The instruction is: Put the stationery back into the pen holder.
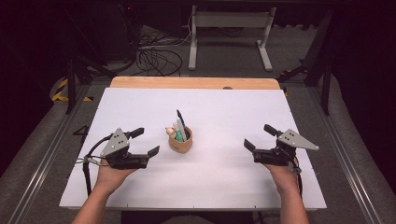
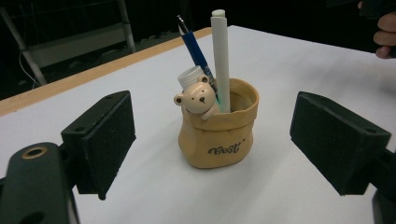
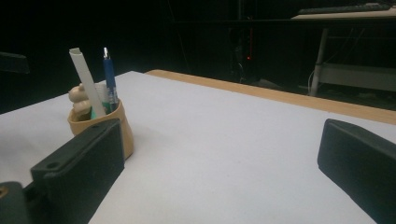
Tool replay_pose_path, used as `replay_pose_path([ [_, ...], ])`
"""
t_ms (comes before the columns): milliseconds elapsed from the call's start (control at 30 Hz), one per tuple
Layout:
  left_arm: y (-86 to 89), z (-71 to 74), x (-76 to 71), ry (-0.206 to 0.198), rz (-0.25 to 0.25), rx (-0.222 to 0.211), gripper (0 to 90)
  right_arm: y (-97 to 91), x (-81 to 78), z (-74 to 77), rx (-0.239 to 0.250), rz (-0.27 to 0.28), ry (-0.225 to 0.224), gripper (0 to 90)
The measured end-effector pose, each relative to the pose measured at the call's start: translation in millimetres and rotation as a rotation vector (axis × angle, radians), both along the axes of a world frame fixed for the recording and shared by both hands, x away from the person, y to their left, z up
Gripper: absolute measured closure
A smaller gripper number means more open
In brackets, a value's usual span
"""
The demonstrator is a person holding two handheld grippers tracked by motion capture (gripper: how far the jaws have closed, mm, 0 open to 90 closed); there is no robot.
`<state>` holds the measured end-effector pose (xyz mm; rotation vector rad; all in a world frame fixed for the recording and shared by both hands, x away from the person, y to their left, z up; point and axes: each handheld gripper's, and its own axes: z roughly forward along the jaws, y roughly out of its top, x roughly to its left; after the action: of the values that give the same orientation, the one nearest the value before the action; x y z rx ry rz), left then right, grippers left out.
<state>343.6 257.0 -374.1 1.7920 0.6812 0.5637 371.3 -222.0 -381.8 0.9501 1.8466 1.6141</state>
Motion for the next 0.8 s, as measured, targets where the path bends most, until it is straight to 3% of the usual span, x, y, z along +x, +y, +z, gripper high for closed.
replay_pose_path([
  [367,4.4,-1.1,-0.1,-0.003,-0.006,-0.034,14.4,-12.2,-2.3,1.2,-0.010,-0.022,0.003,2.3],
  [800,6.7,-2.3,0.0,-0.007,-0.001,-0.044,14.5,-24.7,-0.6,-2.5,-0.019,-0.039,0.021,3.2],
])
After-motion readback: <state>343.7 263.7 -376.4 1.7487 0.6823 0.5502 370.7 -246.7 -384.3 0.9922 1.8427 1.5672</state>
